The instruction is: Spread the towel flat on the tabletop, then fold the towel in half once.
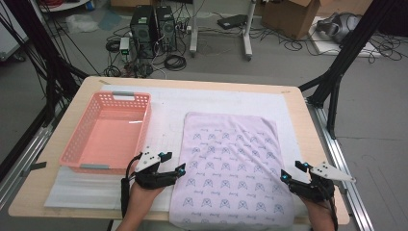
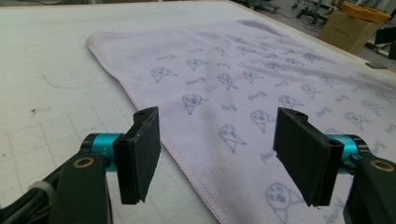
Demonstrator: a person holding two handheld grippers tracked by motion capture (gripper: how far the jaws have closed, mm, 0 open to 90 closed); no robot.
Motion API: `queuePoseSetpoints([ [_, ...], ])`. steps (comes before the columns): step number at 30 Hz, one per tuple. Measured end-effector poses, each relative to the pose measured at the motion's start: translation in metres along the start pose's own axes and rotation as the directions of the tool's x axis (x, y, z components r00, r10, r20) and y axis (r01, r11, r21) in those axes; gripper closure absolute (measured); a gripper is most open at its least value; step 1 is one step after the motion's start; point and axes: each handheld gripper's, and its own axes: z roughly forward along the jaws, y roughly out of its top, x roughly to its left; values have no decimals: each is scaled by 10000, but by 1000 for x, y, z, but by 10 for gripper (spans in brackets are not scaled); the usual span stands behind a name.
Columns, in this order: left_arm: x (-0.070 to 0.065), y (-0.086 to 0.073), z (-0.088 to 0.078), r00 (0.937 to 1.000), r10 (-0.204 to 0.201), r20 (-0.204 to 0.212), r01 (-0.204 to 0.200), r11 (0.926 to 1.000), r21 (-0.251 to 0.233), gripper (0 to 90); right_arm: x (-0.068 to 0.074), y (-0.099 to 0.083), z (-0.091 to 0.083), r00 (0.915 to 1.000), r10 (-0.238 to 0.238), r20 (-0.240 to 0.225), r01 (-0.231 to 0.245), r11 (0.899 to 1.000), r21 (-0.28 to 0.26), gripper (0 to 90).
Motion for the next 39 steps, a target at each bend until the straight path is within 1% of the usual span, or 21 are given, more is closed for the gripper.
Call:
queuePoseSetpoints([
  [1,1,1,1,10000,-62,8,62,10000,-6,316,-2,1,2,10000,-17,-9,17,10000,-37,275],
  [3,3,2,3,9998,-7,-179,6,9999,-104,287,-4,2,5,9999,-105,-45,104,9999,-119,259],
  [5,5,2,3,9998,-30,-172,29,10000,-81,269,-4,2,8,9998,-116,-132,115,9999,-97,246],
  [6,5,2,3,9997,-49,-245,47,9999,-97,257,-5,3,9,9998,-131,-164,130,9999,-89,245],
  [11,6,2,0,9999,-11,-151,6,9995,-327,244,-3,5,12,9995,-247,-200,244,9996,-150,225],
  [13,6,1,-1,10000,45,-22,-46,9992,-396,244,-2,5,11,9995,-238,-214,233,9994,-250,218],
  [15,6,1,-1,10000,82,52,-80,9989,-460,244,-2,6,10,9997,-109,-213,104,9997,-242,210],
  [22,5,0,2,9996,154,221,-142,9987,-499,245,-4,6,10,9998,-154,-142,149,9993,-334,206],
  [28,3,0,1,9996,190,195,-180,9985,-525,245,-1,7,13,9993,-320,-172,318,9994,-164,206],
  [31,4,0,1,9995,246,191,-236,9984,-523,245,0,7,13,9991,-379,-183,374,9991,-220,206],
  [32,4,0,2,9997,203,166,-195,9985,-506,245,0,8,12,9992,-349,-182,346,9992,-203,206],
  [34,4,0,2,9995,236,213,-226,9986,-482,245,-1,8,12,9993,-338,-161,334,9992,-226,206],
  [39,4,0,2,9996,233,179,-224,9985,-504,245,-1,7,14,9994,-294,-157,292,9994,-161,206],
])
